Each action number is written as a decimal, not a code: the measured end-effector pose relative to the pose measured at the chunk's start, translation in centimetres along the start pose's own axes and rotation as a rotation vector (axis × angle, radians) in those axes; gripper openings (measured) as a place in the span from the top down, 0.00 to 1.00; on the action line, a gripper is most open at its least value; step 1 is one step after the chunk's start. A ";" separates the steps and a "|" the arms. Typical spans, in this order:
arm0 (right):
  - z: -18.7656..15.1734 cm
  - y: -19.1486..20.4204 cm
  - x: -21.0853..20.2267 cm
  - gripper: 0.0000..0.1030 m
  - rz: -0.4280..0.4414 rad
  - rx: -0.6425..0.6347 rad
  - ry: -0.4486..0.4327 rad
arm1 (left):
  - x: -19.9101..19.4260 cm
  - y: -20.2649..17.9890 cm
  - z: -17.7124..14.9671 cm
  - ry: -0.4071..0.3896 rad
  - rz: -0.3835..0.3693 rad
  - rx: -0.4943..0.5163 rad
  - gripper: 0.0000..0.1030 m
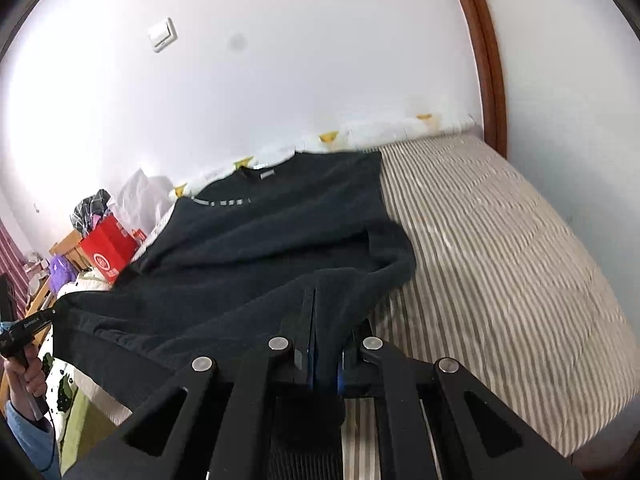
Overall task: Fold small clothes
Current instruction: 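Lift the hem with both grippers and fold it toward the collar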
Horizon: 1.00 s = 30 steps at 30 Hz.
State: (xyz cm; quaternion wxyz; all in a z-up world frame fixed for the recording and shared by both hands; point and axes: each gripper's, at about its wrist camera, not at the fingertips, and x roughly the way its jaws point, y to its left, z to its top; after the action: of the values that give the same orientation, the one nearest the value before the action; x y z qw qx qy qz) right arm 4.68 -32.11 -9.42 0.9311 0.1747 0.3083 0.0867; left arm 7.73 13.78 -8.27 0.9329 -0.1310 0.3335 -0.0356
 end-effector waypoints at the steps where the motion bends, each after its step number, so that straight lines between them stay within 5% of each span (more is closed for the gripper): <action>1: 0.6 0.0 0.2 0.93 0.002 -0.001 -0.005 | 0.1 0.1 0.5 -0.005 0.002 -0.001 0.93; 14: 7.9 0.1 5.4 0.93 -0.007 0.054 -0.054 | 5.8 -1.4 8.0 -0.046 0.019 -0.002 0.93; 30: 13.0 -1.4 16.8 0.93 -0.043 0.061 0.042 | 16.7 -0.9 12.4 0.061 0.082 -0.007 0.93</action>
State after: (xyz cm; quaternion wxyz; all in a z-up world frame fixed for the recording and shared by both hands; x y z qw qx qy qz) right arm 25.92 -32.43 -9.35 0.9204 0.1944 0.3338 0.0611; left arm 28.55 13.06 -9.04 0.9225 -0.1192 0.3671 -0.0002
